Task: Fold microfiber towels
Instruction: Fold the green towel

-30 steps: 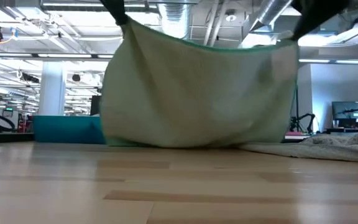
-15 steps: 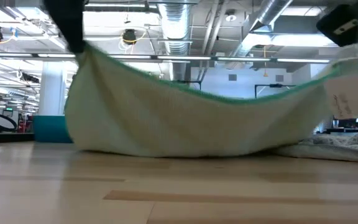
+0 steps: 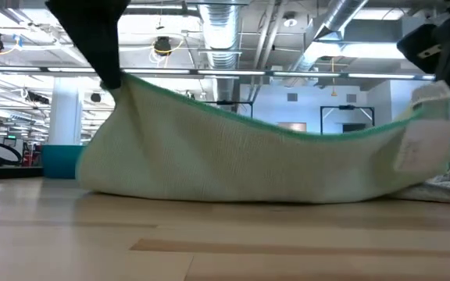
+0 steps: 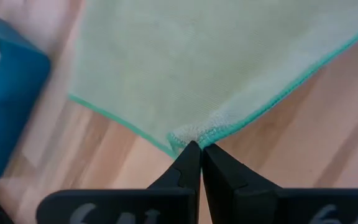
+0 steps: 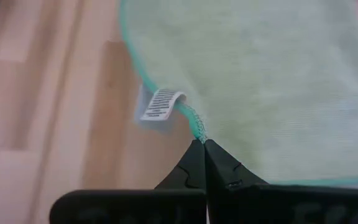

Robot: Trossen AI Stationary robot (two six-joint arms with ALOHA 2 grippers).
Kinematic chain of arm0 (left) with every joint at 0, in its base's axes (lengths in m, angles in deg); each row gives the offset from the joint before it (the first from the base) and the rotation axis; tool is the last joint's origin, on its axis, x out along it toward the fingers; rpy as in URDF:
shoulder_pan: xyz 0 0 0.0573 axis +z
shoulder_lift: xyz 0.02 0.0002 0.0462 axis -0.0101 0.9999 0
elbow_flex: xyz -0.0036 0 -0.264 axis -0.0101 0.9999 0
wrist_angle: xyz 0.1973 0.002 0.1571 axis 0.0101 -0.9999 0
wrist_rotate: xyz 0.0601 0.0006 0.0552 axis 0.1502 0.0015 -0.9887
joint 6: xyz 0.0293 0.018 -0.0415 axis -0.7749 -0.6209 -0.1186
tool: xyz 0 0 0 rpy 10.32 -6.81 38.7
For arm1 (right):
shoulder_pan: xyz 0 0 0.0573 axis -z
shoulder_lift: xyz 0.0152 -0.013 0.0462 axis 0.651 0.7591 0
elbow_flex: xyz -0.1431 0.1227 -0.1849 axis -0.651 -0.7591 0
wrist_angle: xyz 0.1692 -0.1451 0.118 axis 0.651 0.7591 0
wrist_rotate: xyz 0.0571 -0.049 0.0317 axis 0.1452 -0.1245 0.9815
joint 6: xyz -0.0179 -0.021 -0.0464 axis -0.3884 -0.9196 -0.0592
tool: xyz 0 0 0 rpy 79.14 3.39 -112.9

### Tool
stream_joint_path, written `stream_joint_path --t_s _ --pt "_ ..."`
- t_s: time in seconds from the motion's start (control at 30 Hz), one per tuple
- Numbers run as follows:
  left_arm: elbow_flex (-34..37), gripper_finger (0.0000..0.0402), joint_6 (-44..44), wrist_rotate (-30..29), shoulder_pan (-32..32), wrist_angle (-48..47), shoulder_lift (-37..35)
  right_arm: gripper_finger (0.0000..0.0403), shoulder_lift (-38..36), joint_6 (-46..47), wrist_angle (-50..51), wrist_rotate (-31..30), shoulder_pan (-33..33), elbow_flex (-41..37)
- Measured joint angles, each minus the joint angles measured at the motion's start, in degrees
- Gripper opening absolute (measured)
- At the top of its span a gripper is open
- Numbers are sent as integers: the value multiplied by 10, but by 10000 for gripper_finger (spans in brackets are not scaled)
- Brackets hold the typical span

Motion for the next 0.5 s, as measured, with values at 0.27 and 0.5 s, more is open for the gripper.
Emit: stream_joint_path --t_s 0.27,0.5 --pt "0 0 48 -79 32 -15 0 6 0 -2 40 -41 58 0" --pt "21 0 128 -98 76 -81 0 6 9 -3 48 -64 112 -9"
